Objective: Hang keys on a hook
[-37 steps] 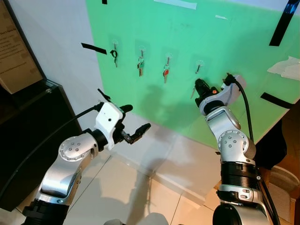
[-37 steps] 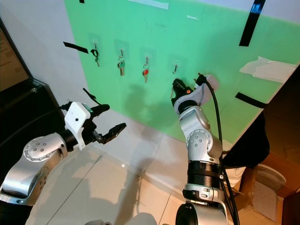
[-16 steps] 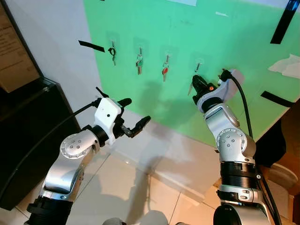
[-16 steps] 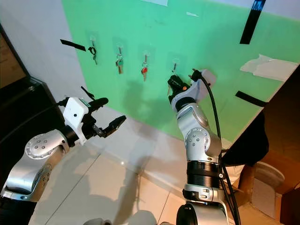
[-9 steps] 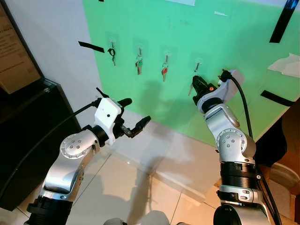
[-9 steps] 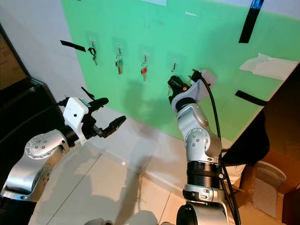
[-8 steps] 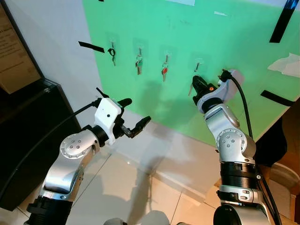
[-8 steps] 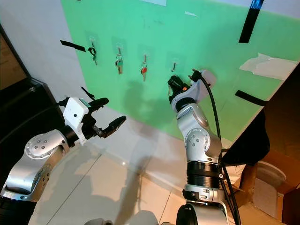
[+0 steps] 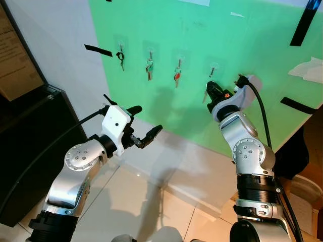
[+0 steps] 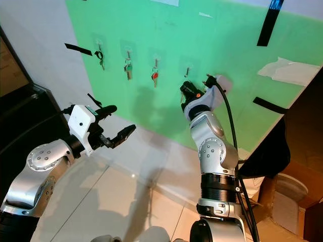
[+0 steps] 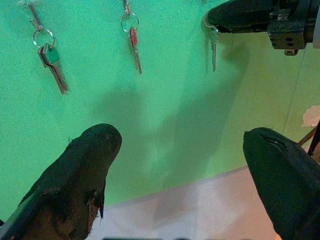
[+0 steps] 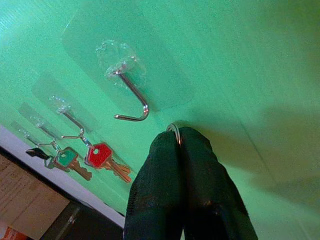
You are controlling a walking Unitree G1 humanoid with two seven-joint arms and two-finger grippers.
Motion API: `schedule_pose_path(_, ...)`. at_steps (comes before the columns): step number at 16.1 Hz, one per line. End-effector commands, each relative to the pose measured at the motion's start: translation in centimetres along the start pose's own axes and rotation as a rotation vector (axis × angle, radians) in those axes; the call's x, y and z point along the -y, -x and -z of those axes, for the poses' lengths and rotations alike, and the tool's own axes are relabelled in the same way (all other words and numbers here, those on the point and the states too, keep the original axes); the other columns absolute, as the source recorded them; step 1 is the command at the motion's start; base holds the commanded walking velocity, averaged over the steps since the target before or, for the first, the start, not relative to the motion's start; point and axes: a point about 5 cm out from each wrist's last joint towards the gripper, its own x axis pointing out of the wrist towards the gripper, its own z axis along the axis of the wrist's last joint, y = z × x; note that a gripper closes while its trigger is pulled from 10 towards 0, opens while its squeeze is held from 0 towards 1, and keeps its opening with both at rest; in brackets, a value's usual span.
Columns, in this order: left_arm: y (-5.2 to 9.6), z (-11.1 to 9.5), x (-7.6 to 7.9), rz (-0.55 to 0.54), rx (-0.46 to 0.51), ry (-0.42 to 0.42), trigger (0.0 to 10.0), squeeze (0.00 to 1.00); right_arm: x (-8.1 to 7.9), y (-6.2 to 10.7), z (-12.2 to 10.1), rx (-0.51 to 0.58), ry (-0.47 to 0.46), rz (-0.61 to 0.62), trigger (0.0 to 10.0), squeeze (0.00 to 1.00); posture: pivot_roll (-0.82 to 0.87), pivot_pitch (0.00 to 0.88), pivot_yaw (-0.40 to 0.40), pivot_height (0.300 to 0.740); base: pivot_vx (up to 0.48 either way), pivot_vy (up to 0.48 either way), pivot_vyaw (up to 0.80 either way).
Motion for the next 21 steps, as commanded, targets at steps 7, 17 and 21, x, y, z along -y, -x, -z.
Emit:
schedule_pose_path(7, 0.6, 0.5, -0.3, -0.022, -0.025, 0.022, 10.0, 0.00, -1.4, 0.2, -0.8, 0.035, 0.031, -0.057, 10.0, 0.00, 0.01, 0.000, 0.021, 0.740, 0.000, 0.000, 0.00)
schedule_pose_path(17, 1.2, 0.6, 0.0, 0.006, -0.053, -0.004, 10.0, 0.00, -2.1, 0.1, -1.6, 0.064, 0.017, -0.117, 10.0, 0.00, 0.05, 0.000, -0.008, 0.740, 0.000, 0.000, 0.00)
schedule_pose_path(21, 1.2, 0.7, 0.2, 0.011, -0.055, -0.005, 10.0, 0.00, 0.0, 0.2, -1.0, 0.043, -0.031, 0.015, 10.0, 0.00, 0.04, 0.000, -0.008, 0.740, 0.000, 0.000, 0.00)
